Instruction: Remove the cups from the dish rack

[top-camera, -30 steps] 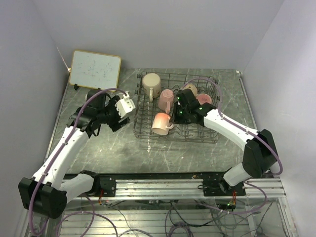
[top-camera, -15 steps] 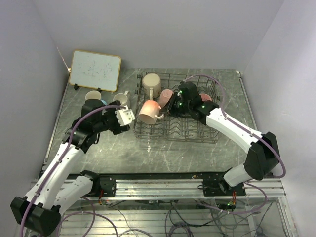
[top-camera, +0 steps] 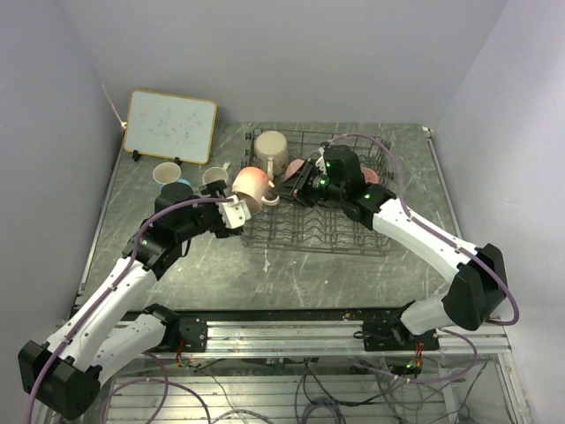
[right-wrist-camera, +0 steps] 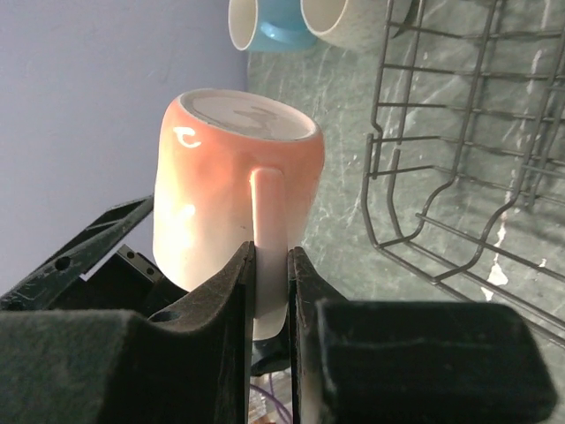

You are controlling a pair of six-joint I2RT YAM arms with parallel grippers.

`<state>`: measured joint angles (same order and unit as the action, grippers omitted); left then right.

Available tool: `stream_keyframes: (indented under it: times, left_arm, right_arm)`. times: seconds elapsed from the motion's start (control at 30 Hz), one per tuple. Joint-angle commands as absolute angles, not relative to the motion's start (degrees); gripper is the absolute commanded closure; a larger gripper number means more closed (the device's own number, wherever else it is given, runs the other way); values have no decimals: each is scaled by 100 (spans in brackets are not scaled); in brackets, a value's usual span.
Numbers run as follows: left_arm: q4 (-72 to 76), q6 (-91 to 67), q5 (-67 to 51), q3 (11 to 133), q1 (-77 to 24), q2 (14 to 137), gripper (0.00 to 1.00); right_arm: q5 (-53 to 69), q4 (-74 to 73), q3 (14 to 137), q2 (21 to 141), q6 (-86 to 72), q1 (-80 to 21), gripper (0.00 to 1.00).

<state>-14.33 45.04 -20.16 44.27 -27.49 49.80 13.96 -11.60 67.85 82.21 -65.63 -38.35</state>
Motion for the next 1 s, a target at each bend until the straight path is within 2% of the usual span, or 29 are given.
stream_keyframes:
  times: [0.0, 0.23, 0.37, 0.53, 0.73, 0.83, 0.87, 0.97]
  left_arm:
    - [-512, 4025, -1764, 4342, -2864, 4732, 14]
    - [-382, 4017, -1503, 4072, -2874, 4452, 17]
    - [-297, 3997, -1391, 4098, -2873, 4548, 25]
    - [-368, 4095, -1362, 4183, -2873, 4655, 46]
    - [-805, 4168, -1368, 4374, -2874, 4807, 82]
    - [-1407, 4169, -1356, 4647, -2873, 4998, 93]
    - [-1557, 4175, -1276, 4743, -2869, 5073, 93]
    - [-1720, 4055, -607, 4938, -2862, 5372, 93]
  right_arm:
    - [1775, -328, 6751, 7974, -6991, -4008, 100]
    - [1909, -29, 6582, 7873, -7241, -4165, 100]
    - [1983, 164, 6482, 7853, -7399, -4304, 100]
    - [2087, 447, 6307, 7842, -7604, -4428, 100]
    - [2259, 587, 6347, 7935, -7624, -4474, 100]
    - [2311, 603, 6369, 7979, -7584, -4474, 100]
    - [2307, 552, 6383, 7976, -7524, -4474, 97]
    - [2060, 116, 6451, 7887, -7189, -4431, 59]
